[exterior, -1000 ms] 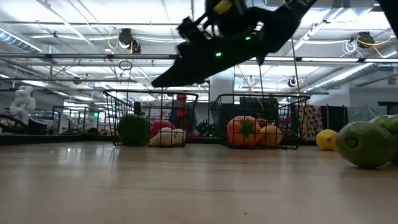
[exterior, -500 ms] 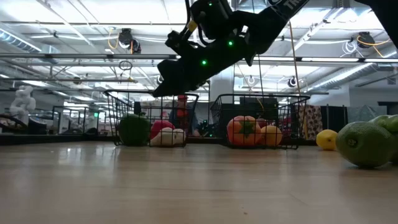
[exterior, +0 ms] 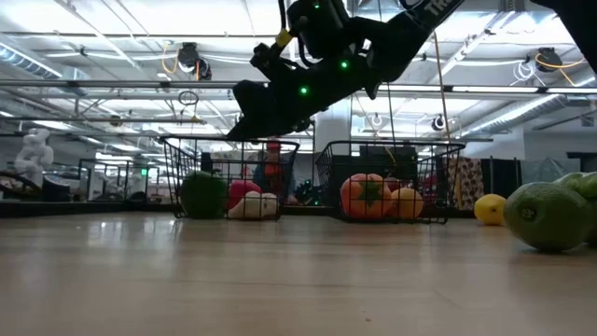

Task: Sort produce into baskets
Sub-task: Put the yellow lemon into the right wire basket

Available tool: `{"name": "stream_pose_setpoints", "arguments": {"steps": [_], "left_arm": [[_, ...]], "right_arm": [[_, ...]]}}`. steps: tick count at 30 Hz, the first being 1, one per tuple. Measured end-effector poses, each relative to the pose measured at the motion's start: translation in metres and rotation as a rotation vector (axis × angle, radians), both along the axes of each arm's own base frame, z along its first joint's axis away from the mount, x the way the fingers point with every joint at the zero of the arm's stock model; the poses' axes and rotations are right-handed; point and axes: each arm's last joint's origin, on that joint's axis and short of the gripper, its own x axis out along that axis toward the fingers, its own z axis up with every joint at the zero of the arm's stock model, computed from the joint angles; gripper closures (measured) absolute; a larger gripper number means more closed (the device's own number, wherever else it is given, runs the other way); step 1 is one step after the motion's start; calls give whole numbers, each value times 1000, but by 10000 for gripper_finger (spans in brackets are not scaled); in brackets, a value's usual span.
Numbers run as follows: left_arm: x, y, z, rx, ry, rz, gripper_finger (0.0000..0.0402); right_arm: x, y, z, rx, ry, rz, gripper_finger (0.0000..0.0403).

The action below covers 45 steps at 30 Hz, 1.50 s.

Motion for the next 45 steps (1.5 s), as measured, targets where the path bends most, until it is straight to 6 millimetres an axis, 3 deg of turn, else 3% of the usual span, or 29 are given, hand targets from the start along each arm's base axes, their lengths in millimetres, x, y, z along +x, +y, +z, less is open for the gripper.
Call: {"name": "stream_pose_setpoints", "arguments": {"steps": [5,9,15,20,27,32,39,45], "left_arm": [[0,0,1,-4,-6,0,168],[0,0,1,-3,-11,2,168],[3,5,8,23,-90,100,168],[19,18,13,78,-195,251,168],[58,57,6,148,-360,432,168],[95,98,-23,137,-417,473,168],[154,154,-75,38,-310,528,168],[200,173,-104,31,-186,562,168]], "right_arm": [[-3,4,6,11,19,19,358],[-24,28,38,32,130,130,358],[-89,53,88,54,400,173,358],[-147,73,121,87,447,203,358],[-207,82,140,-25,319,118,358],[-235,79,157,-12,195,76,358],[-249,80,161,-8,149,105,358],[-247,81,158,-16,172,111,358]]}}
